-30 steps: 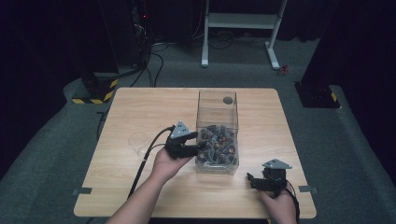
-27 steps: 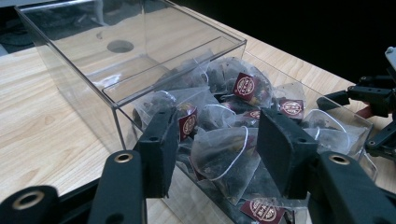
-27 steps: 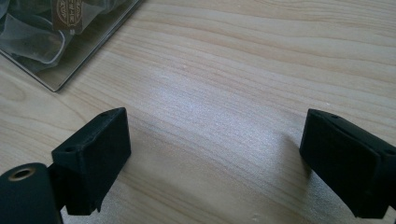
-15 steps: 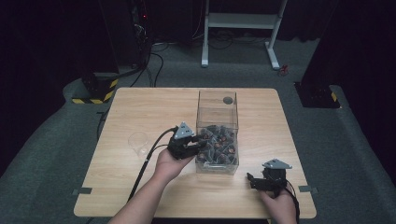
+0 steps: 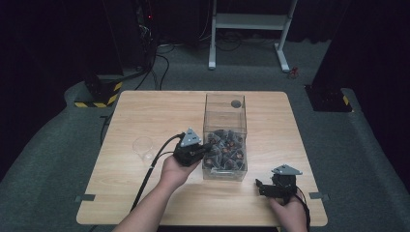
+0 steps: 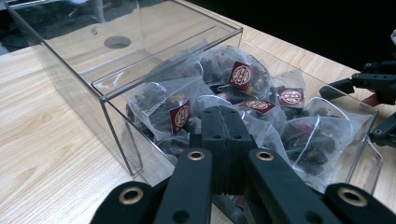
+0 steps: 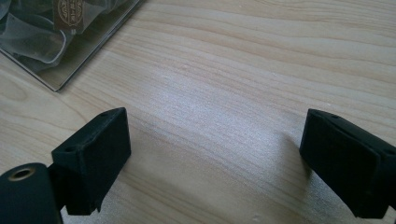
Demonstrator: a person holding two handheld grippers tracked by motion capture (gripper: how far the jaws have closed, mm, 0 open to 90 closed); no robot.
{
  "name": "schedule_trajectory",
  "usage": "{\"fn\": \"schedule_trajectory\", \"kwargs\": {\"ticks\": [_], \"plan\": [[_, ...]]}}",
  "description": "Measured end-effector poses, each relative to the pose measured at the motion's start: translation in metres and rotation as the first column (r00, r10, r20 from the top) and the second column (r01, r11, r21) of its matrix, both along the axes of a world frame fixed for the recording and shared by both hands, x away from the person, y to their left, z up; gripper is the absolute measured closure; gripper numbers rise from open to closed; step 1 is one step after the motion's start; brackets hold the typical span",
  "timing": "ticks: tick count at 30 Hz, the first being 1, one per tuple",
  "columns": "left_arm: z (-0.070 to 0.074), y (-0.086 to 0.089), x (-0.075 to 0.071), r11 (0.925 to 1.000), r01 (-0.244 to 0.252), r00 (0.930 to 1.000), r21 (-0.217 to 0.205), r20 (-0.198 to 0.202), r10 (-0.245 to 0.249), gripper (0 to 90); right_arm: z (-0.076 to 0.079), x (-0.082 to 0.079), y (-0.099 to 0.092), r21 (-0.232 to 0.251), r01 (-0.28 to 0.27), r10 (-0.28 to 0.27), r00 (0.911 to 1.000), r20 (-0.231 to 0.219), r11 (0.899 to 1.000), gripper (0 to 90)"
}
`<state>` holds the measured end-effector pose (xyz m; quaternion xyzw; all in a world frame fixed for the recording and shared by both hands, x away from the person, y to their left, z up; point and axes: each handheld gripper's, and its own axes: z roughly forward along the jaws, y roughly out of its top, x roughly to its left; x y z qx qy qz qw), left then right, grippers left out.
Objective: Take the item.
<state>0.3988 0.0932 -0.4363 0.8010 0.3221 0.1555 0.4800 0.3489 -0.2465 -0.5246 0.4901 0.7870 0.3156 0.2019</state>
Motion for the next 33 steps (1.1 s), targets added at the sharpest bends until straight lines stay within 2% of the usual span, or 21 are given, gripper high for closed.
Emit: {"fn": "schedule_trajectory", "kwargs": {"ticks": [12,33], "plan": [[0.005,0.006,-0.004,0.9982,0.005,1.0,-0.059,0.001,-0.005,90.0,0.0,0.0,0.0,0.0,-0.001,0.001,1.0,0.0,1.0,8.5],[0.018,0.017,-0.01,0.9933,-0.01,0.9989,-0.115,0.044,0.015,90.0,0.0,0.0,0.0,-0.002,-0.002,0.002,1.0,0.0,1.0,8.5]]}}
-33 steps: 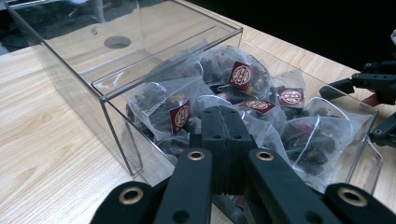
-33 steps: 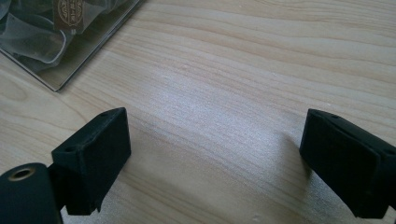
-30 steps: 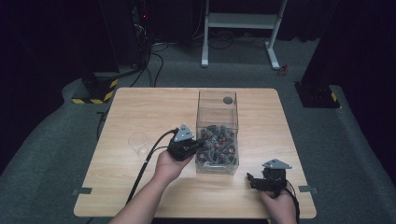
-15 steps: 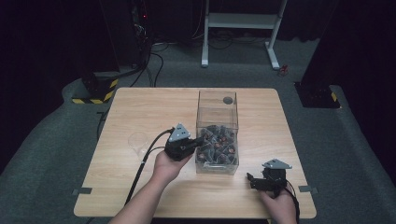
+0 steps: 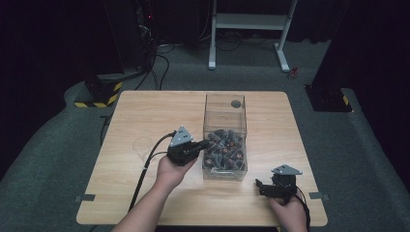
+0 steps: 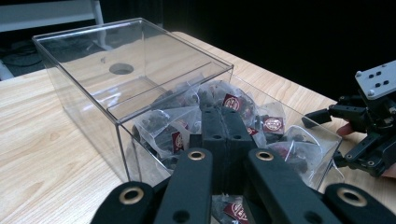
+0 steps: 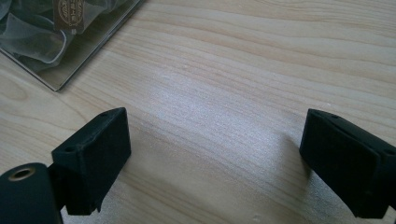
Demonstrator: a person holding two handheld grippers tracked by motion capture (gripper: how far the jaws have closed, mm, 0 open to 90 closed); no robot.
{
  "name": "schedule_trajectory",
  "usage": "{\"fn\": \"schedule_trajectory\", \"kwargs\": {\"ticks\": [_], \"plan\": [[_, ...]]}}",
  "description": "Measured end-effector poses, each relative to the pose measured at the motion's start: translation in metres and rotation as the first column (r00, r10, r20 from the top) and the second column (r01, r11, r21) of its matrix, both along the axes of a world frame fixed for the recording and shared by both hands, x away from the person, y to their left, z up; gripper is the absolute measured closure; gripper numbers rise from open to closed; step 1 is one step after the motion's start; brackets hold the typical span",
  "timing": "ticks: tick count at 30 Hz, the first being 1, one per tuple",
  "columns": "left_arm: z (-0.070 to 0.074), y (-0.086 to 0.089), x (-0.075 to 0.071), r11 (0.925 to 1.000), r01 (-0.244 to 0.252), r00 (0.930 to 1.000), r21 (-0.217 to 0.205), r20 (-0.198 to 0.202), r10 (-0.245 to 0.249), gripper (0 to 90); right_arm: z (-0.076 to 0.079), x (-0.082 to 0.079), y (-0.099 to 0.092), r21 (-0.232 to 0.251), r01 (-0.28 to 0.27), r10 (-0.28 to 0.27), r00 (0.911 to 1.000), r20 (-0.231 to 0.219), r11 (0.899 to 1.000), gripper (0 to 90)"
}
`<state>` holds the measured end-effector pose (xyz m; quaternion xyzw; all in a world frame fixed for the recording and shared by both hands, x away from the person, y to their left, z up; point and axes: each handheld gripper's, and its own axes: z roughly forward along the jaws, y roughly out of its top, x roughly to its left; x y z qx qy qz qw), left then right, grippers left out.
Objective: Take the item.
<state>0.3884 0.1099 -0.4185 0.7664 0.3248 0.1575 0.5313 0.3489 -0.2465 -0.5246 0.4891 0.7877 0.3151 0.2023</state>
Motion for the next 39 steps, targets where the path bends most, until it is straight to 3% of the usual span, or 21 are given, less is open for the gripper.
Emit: {"fn": "schedule_trajectory", "kwargs": {"ticks": [20,39], "plan": [[0.012,0.017,-0.005,0.9995,-0.028,0.999,-0.018,0.034,0.028,90.0,0.0,0.0,0.0,0.002,0.001,-0.001,1.0,0.0,1.0,8.6],[0.02,0.048,-0.011,0.9956,-0.085,0.9946,-0.038,0.056,0.087,90.0,0.0,0.0,0.0,0.004,0.005,-0.005,1.0,-0.002,1.0,8.6]]}}
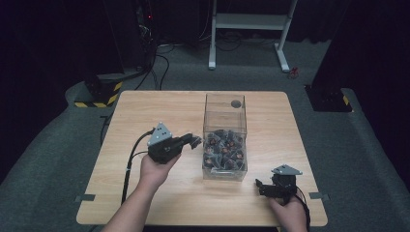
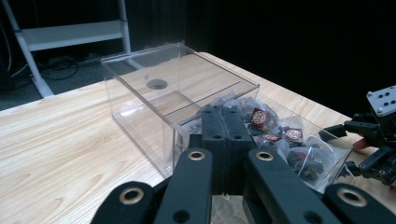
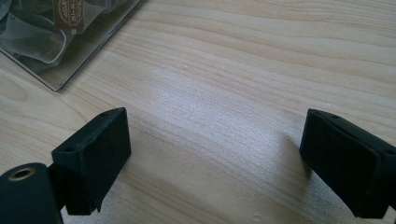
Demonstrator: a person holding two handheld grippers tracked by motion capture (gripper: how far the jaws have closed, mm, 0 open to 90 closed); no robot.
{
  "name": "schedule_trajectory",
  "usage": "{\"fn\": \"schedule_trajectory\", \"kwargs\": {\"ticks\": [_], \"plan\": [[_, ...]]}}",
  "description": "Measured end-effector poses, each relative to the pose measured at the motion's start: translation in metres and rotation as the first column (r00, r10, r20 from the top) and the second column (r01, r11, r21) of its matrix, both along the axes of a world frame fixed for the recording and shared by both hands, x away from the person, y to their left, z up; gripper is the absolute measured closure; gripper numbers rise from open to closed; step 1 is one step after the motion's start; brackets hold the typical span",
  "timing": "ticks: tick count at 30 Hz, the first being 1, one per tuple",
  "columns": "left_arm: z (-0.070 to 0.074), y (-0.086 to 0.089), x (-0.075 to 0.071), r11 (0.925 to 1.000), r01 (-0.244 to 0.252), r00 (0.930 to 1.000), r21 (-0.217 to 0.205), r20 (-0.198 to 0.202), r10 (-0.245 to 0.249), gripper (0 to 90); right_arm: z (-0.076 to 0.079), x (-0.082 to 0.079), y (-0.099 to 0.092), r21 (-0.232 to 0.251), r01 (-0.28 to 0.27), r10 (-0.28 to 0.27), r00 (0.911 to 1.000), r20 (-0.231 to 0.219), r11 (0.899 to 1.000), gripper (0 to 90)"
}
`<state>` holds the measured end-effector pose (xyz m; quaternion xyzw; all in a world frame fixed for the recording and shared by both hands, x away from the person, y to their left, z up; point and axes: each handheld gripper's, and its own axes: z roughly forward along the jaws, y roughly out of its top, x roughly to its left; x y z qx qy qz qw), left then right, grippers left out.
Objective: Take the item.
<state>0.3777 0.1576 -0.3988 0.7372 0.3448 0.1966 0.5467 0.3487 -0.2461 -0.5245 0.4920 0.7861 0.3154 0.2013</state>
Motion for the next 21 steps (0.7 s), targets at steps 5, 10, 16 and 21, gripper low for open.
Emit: {"fn": "schedule_trajectory", "kwargs": {"ticks": [5,10,16,21], "plan": [[0.001,0.008,-0.001,0.9999,-0.013,0.9999,-0.003,0.002,0.013,90.0,0.0,0.0,0.0,0.0,-0.002,0.002,1.0,0.002,1.0,8.5],[0.001,0.018,-0.002,0.9996,-0.028,0.9996,-0.003,0.003,0.029,90.0,0.0,0.0,0.0,0.0,-0.001,0.001,1.0,0.002,1.0,8.5],[0.002,0.026,-0.003,0.999,-0.044,0.999,0.0,0.004,0.044,90.0,0.0,0.0,0.0,0.0,-0.002,0.002,1.0,0.002,1.0,8.6],[0.002,0.034,-0.004,0.9984,-0.057,0.9984,0.002,0.005,0.057,90.0,0.0,0.0,0.0,0.0,-0.001,0.001,1.0,0.002,1.0,8.6]]}}
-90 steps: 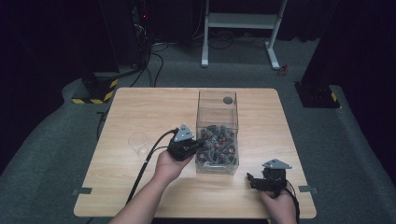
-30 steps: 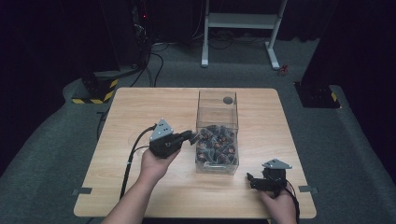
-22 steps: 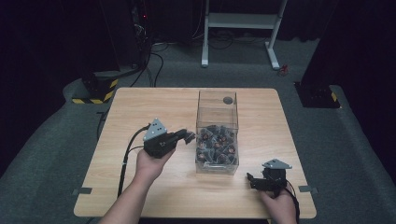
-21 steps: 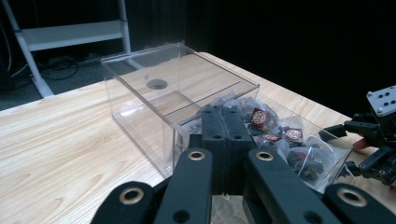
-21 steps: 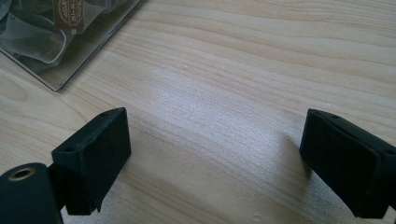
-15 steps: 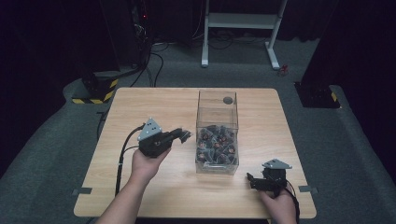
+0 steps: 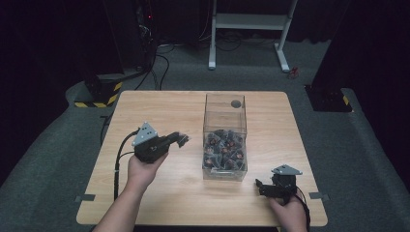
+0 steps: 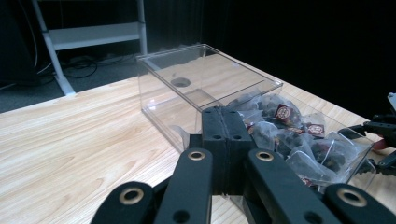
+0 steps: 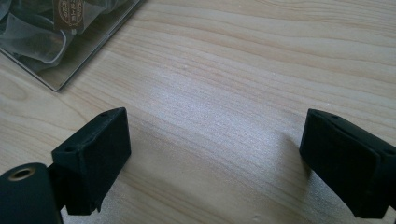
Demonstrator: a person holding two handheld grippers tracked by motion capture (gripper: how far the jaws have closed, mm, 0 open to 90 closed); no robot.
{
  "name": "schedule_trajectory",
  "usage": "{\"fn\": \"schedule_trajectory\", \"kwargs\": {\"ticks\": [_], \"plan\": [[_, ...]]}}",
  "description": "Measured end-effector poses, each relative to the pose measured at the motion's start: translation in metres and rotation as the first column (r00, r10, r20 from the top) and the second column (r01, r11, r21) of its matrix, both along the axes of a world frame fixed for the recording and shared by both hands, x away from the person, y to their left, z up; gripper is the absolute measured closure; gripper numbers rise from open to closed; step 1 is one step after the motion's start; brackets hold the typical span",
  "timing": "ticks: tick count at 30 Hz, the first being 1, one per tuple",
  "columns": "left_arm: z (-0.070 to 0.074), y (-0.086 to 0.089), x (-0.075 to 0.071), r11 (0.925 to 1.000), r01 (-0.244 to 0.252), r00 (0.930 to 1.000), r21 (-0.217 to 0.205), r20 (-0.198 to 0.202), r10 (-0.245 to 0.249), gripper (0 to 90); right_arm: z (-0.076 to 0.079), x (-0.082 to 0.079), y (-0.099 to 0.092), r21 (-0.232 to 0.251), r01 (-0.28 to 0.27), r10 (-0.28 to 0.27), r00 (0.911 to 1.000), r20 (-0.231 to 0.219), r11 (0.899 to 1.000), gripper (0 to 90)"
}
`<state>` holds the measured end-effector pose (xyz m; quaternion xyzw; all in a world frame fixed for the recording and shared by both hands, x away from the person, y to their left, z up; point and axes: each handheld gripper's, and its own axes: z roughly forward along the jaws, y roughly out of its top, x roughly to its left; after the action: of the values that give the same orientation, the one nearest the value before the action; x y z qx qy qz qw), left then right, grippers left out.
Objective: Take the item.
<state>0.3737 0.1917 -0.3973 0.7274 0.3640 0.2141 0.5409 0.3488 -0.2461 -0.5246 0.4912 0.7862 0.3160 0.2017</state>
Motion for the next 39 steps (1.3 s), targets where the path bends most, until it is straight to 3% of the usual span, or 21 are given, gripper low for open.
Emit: {"fn": "schedule_trajectory", "kwargs": {"ticks": [39], "plan": [[0.0,0.055,-0.007,0.994,-0.11,0.9939,-0.007,0.01,0.11,90.0,0.0,0.0,0.0,-0.002,-0.003,0.003,1.0,0.001,1.0,8.6]]}}
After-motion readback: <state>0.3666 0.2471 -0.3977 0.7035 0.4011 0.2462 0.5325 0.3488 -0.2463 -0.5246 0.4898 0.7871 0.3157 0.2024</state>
